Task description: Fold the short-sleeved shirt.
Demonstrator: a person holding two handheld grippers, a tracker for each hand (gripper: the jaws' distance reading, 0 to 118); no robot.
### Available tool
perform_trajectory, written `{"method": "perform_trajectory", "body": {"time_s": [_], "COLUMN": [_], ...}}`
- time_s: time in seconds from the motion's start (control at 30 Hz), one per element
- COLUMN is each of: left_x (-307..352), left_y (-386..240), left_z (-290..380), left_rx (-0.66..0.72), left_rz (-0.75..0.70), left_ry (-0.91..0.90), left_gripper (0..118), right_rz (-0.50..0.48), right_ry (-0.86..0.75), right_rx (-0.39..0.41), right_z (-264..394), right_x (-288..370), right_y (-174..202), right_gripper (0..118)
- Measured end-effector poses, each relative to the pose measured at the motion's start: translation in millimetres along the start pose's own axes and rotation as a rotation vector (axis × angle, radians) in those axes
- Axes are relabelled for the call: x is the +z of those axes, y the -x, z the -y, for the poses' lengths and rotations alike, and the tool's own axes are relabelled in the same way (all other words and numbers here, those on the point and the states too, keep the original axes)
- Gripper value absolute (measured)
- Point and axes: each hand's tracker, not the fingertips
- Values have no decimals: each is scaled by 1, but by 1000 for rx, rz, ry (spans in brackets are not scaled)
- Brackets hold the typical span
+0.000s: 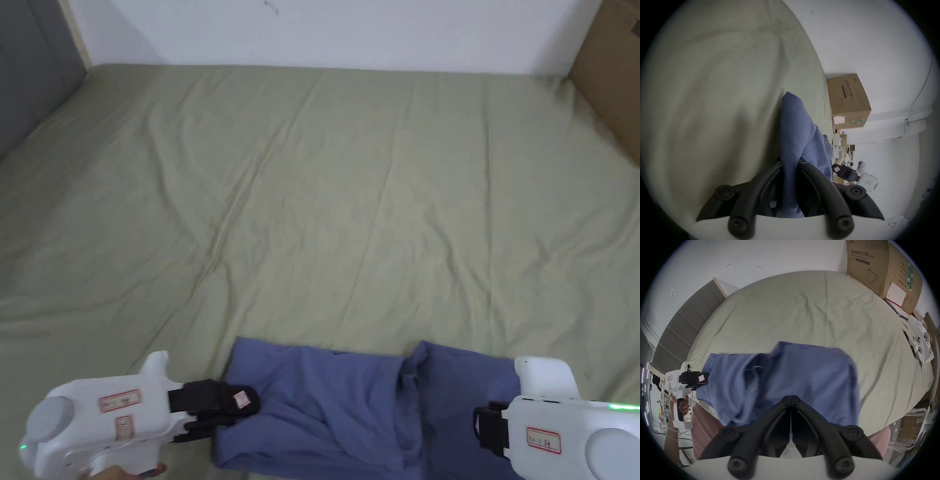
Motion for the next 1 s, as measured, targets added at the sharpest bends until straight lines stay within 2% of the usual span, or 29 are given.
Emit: {"method": "perform_trajectory", "body": {"time_s": [0.13, 0.23, 0.33, 0.53, 0.63, 0.7, 0.8, 0.87, 1.0], "left_x": [55, 84, 98, 97, 86, 71, 23, -15, -100], "left_y": [21, 7, 7, -70, -132, -165, -214, -232, -233], "left_z": [-6, 1, -1, 5, 14, 20, 34, 43, 57], "left_rx": [20, -5, 1, -143, -222, -222, -369, -444, -433], "left_rz": [-62, -165, -189, -300, -304, -299, -315, -287, -245], "left_ry": [-86, -122, -145, -163, -171, -157, -91, -35, 129], "left_gripper": [10, 10, 10, 10, 10, 10, 10, 10, 10], "right_rz": [-6, -9, -10, -16, -10, -6, 0, 4, 18], "right_ry": [0, 2, 9, 8, -2, -8, -16, -23, -29], "right_rx": [-6, -11, -21, -31, -40, -55, -87, -104, -141], "right_z": [1, 3, 5, 9, 9, 10, 11, 14, 20], "right_x": [-1, -3, -5, -1, 3, 4, 7, 11, 17], "right_y": [-2, -3, -5, -13, -21, -27, -40, -47, -64], "right_gripper": [1, 1, 1, 1, 1, 1, 1, 1, 1]}}
